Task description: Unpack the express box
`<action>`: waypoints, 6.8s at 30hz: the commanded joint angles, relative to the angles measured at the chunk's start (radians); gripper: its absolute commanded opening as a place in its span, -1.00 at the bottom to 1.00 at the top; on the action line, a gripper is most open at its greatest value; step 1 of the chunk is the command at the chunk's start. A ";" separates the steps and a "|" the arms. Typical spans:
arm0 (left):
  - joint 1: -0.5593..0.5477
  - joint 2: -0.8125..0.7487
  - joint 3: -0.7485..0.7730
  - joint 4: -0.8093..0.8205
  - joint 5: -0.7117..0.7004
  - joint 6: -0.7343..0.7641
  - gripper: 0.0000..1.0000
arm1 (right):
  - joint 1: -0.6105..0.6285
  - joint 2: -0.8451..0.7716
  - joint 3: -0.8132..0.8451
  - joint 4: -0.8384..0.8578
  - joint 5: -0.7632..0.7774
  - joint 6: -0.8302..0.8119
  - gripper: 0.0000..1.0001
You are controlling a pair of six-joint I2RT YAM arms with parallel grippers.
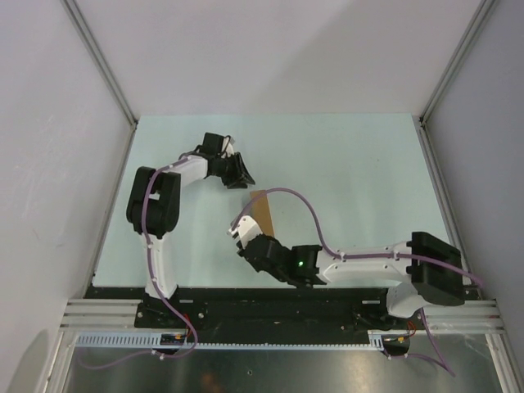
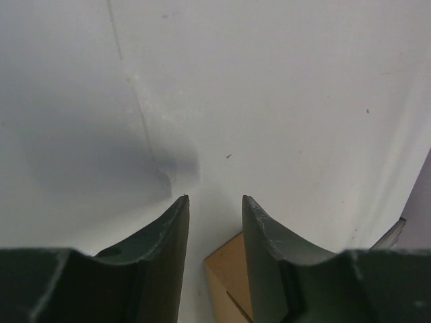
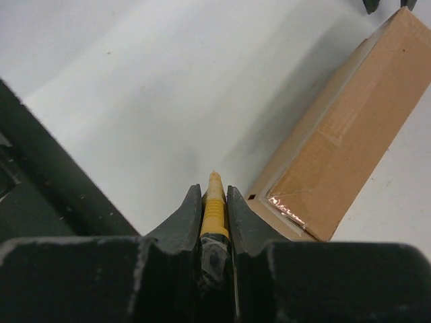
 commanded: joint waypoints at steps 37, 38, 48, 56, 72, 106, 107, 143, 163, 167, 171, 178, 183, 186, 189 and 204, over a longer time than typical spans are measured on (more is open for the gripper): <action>-0.038 -0.041 -0.163 0.017 0.113 -0.055 -0.22 | 0.060 0.194 0.086 -0.250 0.408 0.190 -1.00; -0.038 -0.047 -0.168 0.017 0.113 -0.056 -0.22 | 0.060 0.192 0.079 -0.258 0.411 0.198 -1.00; -0.055 -0.093 -0.212 0.017 0.111 -0.062 -0.24 | 0.037 0.111 -0.002 -0.292 0.405 0.295 -1.00; -0.064 -0.126 -0.243 0.017 0.097 -0.070 -0.25 | -0.017 0.024 -0.065 -0.291 0.408 0.333 -1.00; -0.090 -0.143 -0.272 0.017 0.078 -0.070 -0.27 | -0.086 -0.153 -0.192 -0.283 0.350 0.396 -1.00; -0.142 -0.374 -0.053 0.006 0.004 0.203 0.56 | -0.311 -0.378 -0.361 -0.172 0.263 0.560 -1.00; -0.168 -0.364 -0.039 0.006 0.015 0.217 0.57 | -0.313 -0.375 -0.361 -0.171 0.261 0.565 -1.00; -0.572 -0.360 -0.119 0.023 -0.312 0.749 0.77 | -0.659 -0.653 -0.370 -0.223 -0.110 0.479 -1.00; -0.581 -0.253 -0.086 -0.031 -0.324 0.771 0.27 | -0.874 -0.621 -0.342 -0.055 -0.297 0.375 -1.00; -0.582 -0.244 -0.073 -0.034 -0.372 0.736 0.01 | -0.900 -0.564 -0.329 0.042 -0.309 0.347 -1.00; -0.581 -0.255 -0.073 -0.031 -0.389 0.726 0.00 | -0.922 -0.506 -0.324 0.156 -0.381 0.313 -1.00; -0.581 -0.273 -0.108 -0.032 -0.403 0.769 -0.01 | -0.951 -0.458 -0.319 0.295 -0.558 0.231 -1.00; -0.581 -0.267 -0.126 -0.028 -0.383 0.812 -0.11 | -1.001 -0.400 -0.321 0.383 -0.691 0.244 -1.00; -0.581 -0.265 -0.126 -0.026 -0.375 0.821 -0.15 | -1.034 -0.359 -0.319 0.421 -0.757 0.252 -1.00; -0.581 -0.258 -0.129 -0.023 -0.378 0.829 -0.17 | -1.049 -0.329 -0.319 0.446 -0.799 0.246 -1.00; -0.581 -0.241 -0.129 -0.028 -0.393 0.835 -0.22 | -1.055 -0.306 -0.319 0.446 -0.771 0.209 -1.00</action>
